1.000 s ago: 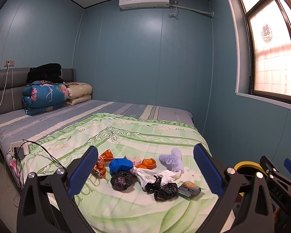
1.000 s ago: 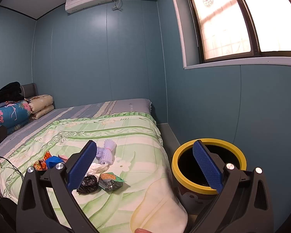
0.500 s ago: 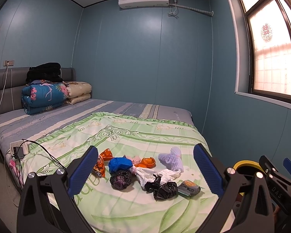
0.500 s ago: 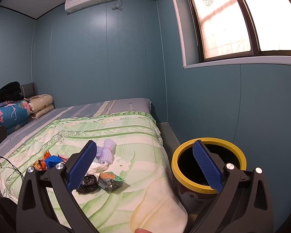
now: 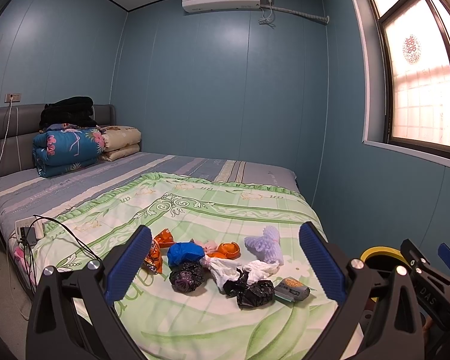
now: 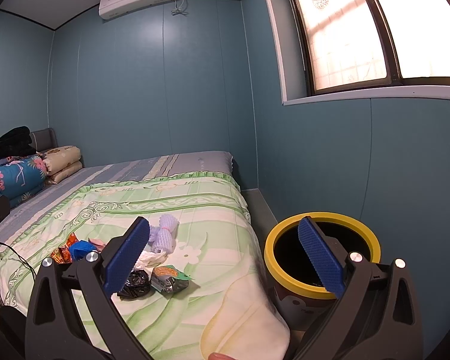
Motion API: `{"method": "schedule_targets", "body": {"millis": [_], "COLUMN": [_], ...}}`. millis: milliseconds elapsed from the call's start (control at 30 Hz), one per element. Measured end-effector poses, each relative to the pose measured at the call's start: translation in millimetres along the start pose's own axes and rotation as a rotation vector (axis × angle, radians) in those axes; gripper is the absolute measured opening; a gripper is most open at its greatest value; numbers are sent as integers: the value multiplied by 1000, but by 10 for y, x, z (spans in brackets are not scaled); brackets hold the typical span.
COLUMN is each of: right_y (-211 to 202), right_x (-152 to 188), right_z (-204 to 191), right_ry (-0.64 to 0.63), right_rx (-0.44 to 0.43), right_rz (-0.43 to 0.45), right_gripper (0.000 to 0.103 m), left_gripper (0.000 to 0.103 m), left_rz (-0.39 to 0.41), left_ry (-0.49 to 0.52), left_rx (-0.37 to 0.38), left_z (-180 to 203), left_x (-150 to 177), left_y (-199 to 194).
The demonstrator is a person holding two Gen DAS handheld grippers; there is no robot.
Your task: Collect trash
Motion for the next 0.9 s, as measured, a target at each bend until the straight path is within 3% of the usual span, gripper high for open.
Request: {"method": "schedule_targets", "body": {"millis": [900], "right_y": [8], "right_x": [8], "right_z": [26], "right_ry": [3], "right_rx": [8], "right_rz": [3], "right_gripper": [95], "left_gripper": [95], "left_rz": [-7], "left_ry": [1], "left_rx": [-1], "left_z": [0], "left_x": [-2], "left_y": [34]}}
Point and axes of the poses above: each gripper's, at about its wrist camera, not at the fingertips, and y roughly the way its jaws point, z to its right, x to its underside, the point moved 8 cm from there along y, roughly the way its jaws point, and after that the axes turned 5 degrees about z, right-handed, at the moved point
